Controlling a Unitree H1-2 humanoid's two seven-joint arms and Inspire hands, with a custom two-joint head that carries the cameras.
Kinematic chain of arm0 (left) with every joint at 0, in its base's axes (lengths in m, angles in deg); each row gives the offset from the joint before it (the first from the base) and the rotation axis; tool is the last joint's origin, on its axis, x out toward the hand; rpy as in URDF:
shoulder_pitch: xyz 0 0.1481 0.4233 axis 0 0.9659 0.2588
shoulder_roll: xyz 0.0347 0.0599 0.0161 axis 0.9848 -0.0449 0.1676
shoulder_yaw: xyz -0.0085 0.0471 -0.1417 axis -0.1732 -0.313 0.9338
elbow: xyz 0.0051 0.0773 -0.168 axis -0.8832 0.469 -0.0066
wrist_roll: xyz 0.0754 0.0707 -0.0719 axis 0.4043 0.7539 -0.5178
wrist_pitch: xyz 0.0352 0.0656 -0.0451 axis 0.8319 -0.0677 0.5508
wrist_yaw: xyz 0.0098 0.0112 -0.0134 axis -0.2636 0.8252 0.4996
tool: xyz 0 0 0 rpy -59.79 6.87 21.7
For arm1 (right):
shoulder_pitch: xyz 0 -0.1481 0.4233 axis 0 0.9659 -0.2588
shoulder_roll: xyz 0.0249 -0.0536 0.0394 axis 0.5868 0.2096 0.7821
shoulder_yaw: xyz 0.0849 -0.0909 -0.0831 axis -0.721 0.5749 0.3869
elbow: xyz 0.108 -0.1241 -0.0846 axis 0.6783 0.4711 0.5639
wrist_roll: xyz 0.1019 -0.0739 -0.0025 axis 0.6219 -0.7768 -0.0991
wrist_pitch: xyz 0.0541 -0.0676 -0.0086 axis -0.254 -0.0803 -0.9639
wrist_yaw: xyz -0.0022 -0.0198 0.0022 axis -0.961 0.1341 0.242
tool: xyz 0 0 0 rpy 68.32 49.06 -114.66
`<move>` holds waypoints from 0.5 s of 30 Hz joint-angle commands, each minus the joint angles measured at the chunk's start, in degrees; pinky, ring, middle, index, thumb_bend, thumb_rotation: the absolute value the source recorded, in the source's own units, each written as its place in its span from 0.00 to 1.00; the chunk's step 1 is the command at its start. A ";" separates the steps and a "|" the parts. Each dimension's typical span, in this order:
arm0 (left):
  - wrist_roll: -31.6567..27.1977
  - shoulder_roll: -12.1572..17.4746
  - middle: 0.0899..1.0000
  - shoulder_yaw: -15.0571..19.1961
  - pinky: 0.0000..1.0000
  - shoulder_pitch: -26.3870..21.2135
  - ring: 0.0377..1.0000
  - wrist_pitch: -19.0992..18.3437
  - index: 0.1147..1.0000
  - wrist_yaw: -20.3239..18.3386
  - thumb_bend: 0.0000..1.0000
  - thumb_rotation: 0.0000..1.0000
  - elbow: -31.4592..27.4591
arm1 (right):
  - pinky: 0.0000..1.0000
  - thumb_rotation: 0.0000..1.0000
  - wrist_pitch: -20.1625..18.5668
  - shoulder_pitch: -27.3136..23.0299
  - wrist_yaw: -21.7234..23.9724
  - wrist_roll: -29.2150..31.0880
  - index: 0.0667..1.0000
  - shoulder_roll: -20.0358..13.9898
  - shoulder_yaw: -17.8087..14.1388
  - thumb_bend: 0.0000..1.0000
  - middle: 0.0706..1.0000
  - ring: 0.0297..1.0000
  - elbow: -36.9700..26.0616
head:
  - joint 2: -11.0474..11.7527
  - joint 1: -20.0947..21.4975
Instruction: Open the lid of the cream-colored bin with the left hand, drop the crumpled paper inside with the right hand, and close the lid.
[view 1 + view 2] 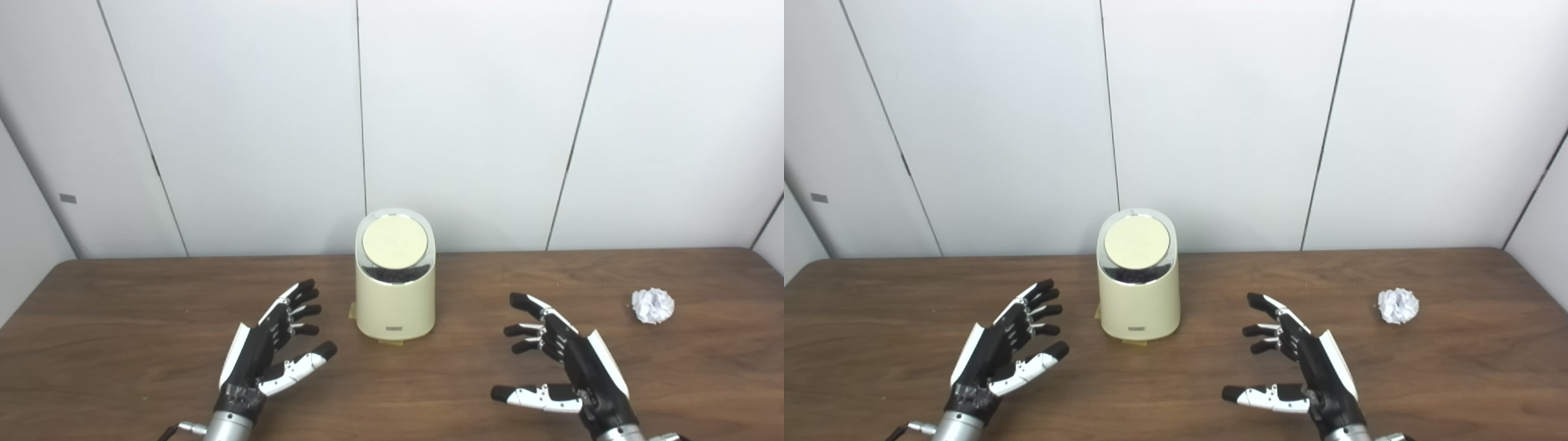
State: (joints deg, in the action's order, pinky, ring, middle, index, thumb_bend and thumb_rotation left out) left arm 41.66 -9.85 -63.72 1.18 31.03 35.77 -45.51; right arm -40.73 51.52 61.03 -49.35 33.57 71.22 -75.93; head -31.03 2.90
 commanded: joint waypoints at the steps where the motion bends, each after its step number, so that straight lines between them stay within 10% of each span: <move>1: 0.26 0.39 0.87 0.00 0.69 -1.22 0.81 1.59 0.91 0.30 0.78 0.35 0.79 | 0.59 0.05 1.05 -1.86 -0.49 0.07 0.83 0.08 -0.30 0.80 0.85 0.70 -1.34 | -0.07 0.04; 15: 0.12 0.26 0.87 -0.03 0.71 -1.38 0.81 2.10 0.91 0.30 0.78 0.35 1.61 | 0.59 0.05 1.56 -1.93 -0.66 -0.24 0.83 0.09 -0.25 0.80 0.85 0.70 -0.86 | 0.62 0.11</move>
State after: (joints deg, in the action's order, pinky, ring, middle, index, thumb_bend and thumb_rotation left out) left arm 41.64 -9.86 -63.72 1.00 31.13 35.77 -45.09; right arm -40.65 51.52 61.02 -49.39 33.57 71.22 -75.74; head -30.41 2.90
